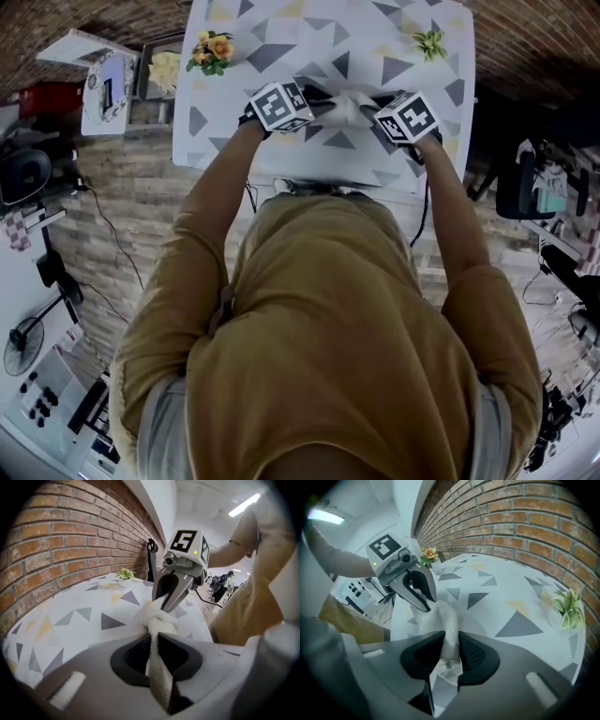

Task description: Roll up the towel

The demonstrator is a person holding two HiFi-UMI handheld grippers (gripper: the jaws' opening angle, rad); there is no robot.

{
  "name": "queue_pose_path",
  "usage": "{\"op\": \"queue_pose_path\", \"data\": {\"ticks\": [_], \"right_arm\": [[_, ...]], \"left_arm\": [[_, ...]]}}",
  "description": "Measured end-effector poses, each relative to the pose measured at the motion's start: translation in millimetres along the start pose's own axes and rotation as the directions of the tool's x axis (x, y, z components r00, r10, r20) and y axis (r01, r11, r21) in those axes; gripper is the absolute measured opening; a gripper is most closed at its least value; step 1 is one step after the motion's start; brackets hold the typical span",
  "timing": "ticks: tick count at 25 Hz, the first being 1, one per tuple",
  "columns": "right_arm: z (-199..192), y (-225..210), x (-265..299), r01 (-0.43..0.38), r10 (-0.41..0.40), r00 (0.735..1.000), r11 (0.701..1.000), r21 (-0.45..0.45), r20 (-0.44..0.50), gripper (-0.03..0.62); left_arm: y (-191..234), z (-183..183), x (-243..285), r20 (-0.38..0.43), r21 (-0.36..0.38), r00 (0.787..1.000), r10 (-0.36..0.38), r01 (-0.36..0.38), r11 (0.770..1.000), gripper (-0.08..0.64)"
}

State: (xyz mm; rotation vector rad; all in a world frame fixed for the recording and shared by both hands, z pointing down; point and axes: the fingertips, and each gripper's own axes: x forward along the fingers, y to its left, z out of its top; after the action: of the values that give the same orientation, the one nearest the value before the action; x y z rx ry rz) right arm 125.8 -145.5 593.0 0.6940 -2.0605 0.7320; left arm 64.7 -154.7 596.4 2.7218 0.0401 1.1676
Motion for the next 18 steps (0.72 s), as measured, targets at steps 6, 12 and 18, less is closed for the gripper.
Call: {"op": "queue_pose_path", "data": {"ticks": [6,12,18], "right_arm": [[9,-1,-23,0.115,-0.111,0.993,0.987,-0.110,0.039,0.091],[35,8,-49,0.275,-0.249,0.960,0.916,-0.290,0.124,0.091],[54,46,-53,0.293,-0.228,0.950,0.891,-0.348,0.215,0.089]], "left_arm": [[1,-3,4,-0.029,0.048,0.999,0.016,-0.014,0.999,0.107],[5,-6,7,-0.063,0.068,0.998,-0.002,0.006,0.998,0.106],[5,-4,9,-0.071,0.067,0.997,-0.020,0.024,0.997,0.106]]}}
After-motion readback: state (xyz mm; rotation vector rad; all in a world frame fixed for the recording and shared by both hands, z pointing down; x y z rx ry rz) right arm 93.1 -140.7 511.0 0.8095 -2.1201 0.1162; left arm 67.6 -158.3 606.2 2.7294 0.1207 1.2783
